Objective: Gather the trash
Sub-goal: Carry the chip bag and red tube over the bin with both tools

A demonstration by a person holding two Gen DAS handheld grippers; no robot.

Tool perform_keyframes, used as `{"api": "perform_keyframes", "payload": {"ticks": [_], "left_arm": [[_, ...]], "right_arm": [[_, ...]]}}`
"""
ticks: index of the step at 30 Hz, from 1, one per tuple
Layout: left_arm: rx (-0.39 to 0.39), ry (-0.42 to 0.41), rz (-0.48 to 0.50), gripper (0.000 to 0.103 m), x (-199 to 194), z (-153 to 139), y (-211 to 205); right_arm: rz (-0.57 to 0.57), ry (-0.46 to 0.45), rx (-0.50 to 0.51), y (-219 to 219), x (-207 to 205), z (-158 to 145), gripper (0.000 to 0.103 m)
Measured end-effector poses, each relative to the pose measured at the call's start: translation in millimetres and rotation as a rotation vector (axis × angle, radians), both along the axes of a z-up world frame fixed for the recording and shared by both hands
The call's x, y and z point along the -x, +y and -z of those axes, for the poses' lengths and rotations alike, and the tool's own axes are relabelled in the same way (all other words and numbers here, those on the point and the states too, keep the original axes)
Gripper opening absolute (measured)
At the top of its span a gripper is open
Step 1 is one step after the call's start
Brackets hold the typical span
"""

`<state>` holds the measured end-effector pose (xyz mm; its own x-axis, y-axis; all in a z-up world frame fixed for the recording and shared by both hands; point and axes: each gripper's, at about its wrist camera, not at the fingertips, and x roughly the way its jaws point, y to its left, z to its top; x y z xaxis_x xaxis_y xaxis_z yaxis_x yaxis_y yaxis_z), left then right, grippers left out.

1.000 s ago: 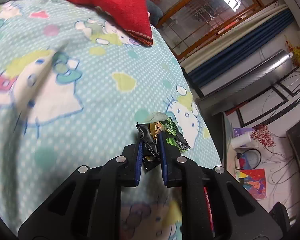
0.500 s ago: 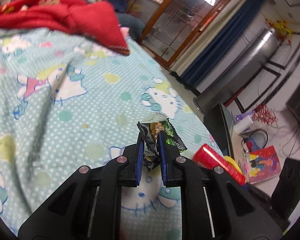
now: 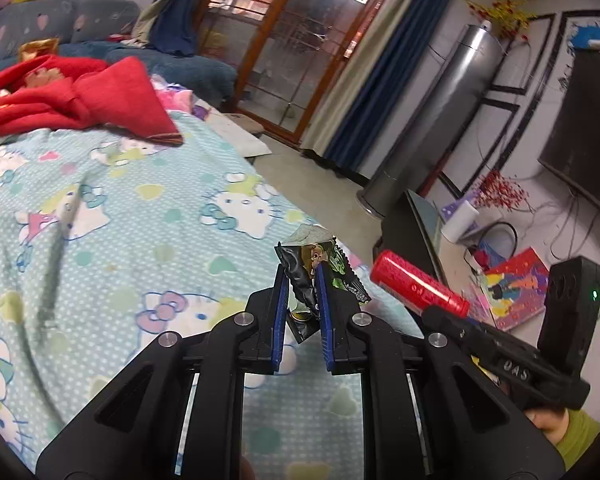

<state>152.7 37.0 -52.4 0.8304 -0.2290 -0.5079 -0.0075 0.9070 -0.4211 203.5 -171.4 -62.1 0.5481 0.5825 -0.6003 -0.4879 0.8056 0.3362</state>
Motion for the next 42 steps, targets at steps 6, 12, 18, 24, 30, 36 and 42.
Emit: {"api": "perform_keyframes", "payload": {"ticks": [6, 12, 18, 24, 30, 36, 42], "left_arm": [[-0.024, -0.014, 0.048, 0.009, 1, -4, -20], [-0.043, -0.030, 0.088, 0.009, 4, -9, -36], [-0.061, -0.035, 0.129, 0.009, 5, -12, -53], [-0.083, -0.040, 0.169, 0.009, 6, -12, -70], [-0.116, -0.042, 0.205, 0.009, 6, -11, -86], [-0.138, -0.038, 0.237, 0.009, 6, -10, -103], [-0.167, -0.034, 0.277, 0.009, 6, -8, -121]], "right_arm": [[0.057, -0.009, -0.017, -23, 0, -5, 0.029], [0.110, -0.005, -0.025, -44, 2, -9, 0.029], [0.169, 0.007, -0.037, -69, 3, -7, 0.029], [0.220, 0.022, -0.051, -96, 7, -3, 0.029], [0.274, 0.039, -0.054, -119, 10, 4, 0.029], [0.322, 0.055, -0.043, -136, 13, 13, 0.029], [0.355, 0.070, -0.034, -150, 16, 20, 0.029]]}}
